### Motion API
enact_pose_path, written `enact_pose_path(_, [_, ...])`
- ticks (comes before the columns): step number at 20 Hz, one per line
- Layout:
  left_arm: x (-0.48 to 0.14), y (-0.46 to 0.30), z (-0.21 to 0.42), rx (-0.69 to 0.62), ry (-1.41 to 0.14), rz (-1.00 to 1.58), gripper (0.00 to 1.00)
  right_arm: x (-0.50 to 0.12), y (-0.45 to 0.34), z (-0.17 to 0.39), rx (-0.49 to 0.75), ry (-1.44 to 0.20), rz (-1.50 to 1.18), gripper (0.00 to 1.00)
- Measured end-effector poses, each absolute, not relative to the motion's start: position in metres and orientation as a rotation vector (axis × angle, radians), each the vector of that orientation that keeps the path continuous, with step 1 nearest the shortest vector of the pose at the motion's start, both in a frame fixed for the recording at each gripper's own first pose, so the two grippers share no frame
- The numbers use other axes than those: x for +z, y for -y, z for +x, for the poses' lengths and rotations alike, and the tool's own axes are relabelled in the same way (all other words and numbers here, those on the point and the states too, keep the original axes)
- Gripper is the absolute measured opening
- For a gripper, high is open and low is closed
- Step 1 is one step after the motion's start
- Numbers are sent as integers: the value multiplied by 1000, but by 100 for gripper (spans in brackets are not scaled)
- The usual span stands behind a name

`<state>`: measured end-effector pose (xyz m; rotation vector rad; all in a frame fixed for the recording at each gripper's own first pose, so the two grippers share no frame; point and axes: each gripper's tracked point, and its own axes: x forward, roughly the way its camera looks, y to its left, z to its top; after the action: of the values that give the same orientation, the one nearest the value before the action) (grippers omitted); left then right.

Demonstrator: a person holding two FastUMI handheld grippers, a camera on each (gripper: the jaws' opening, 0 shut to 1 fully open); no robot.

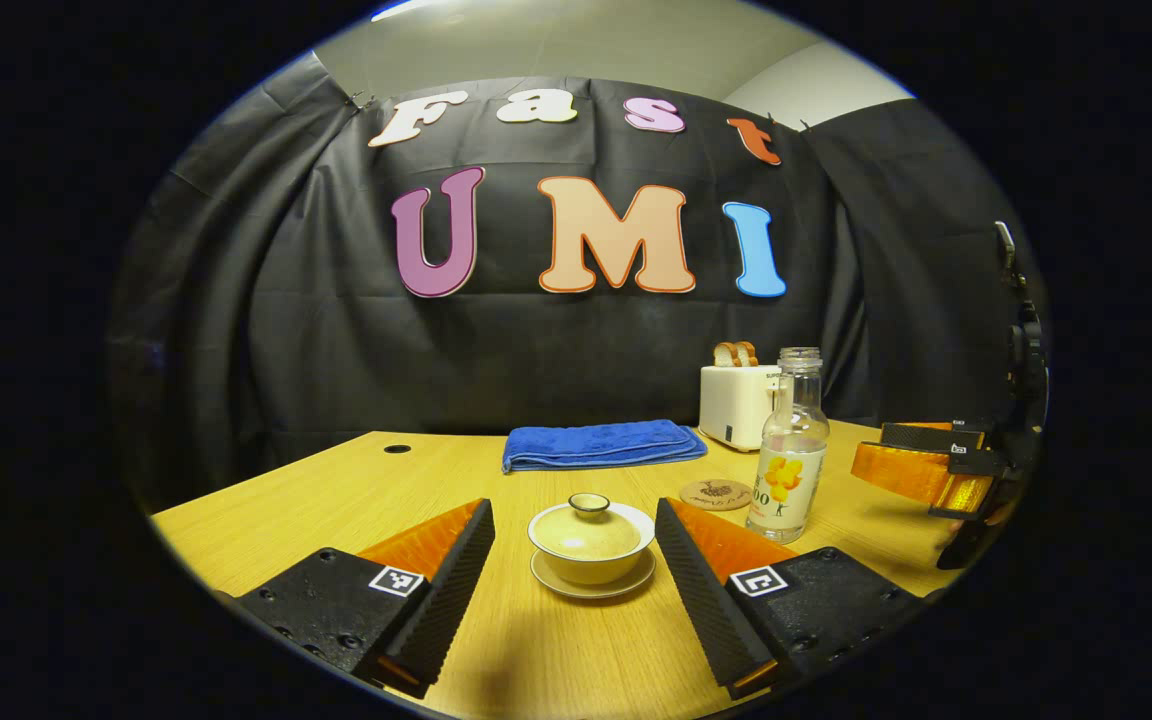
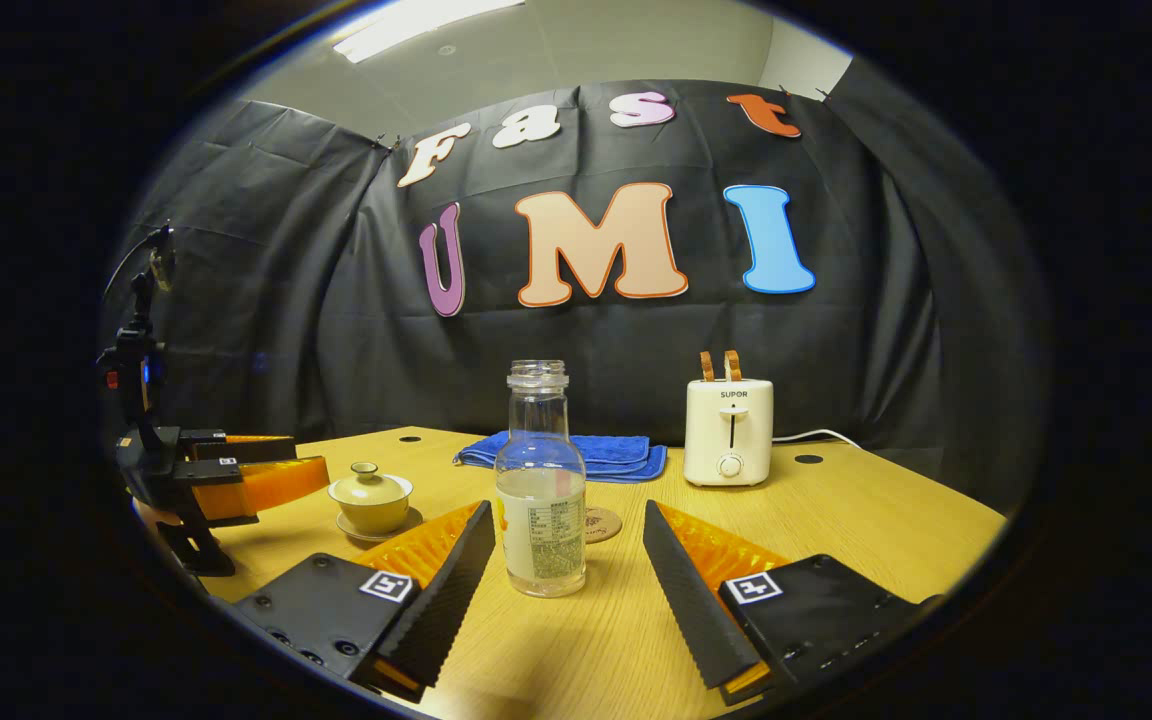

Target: Open the teacup lid with one hand, grasp the water bottle and pour water into the teacup with the other hand; after pouring, place the water bottle on the coaster and then close the teacup lid.

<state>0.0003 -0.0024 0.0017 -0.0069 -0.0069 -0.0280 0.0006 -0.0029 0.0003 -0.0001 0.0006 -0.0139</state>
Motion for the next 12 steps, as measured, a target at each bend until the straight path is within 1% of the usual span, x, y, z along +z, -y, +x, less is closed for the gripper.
enact_pose_path(2, [0, 1, 1, -19, 2, -9, 94, 1, 3, 0, -14, 0, 0, 96])
enact_pose_path(3, [1, 0, 1, -14, 3, -8, 96, 0, 4, 0, -13, 0, -1, 96])
enact_pose_path(8, [1, -1, 1, -10, 3, -8, 95, 0, 4, 0, -13, 1, -1, 96])
enact_pose_path(11, [2, 5, 3, -35, 5, -6, 94, 0, 4, 1, -13, 1, -1, 96])
enact_pose_path(12, [1, 5, 3, -42, 3, -6, 95, 0, 4, 1, -13, 1, -1, 92])
